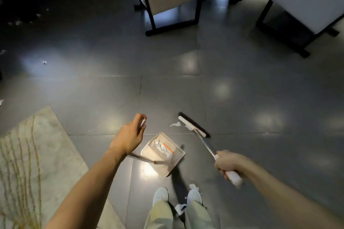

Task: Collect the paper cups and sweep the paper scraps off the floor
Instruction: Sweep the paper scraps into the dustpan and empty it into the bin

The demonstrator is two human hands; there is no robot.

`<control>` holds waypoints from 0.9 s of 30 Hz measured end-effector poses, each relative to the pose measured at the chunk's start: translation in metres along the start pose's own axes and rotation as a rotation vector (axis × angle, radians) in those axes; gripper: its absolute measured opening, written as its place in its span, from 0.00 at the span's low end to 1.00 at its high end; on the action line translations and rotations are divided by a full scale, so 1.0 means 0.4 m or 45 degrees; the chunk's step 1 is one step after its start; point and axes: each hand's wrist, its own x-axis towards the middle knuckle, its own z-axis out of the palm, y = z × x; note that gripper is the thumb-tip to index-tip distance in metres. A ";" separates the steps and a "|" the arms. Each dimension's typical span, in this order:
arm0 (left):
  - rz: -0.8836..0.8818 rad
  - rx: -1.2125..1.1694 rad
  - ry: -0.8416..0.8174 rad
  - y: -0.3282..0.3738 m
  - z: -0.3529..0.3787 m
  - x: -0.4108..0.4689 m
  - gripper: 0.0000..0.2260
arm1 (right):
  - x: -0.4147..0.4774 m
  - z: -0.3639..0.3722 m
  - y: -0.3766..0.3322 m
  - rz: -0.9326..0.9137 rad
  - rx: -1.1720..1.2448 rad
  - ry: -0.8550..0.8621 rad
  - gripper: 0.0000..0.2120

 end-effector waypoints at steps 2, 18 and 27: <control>0.025 -0.003 -0.001 -0.003 -0.006 0.032 0.10 | -0.031 0.061 -0.033 0.009 0.036 -0.057 0.18; 0.234 -0.069 -0.256 0.061 -0.025 0.146 0.11 | -0.200 0.012 0.055 0.174 1.005 -0.021 0.22; 0.459 -0.002 -0.390 0.244 0.067 0.124 0.10 | -0.251 0.075 0.236 0.227 1.602 0.380 0.21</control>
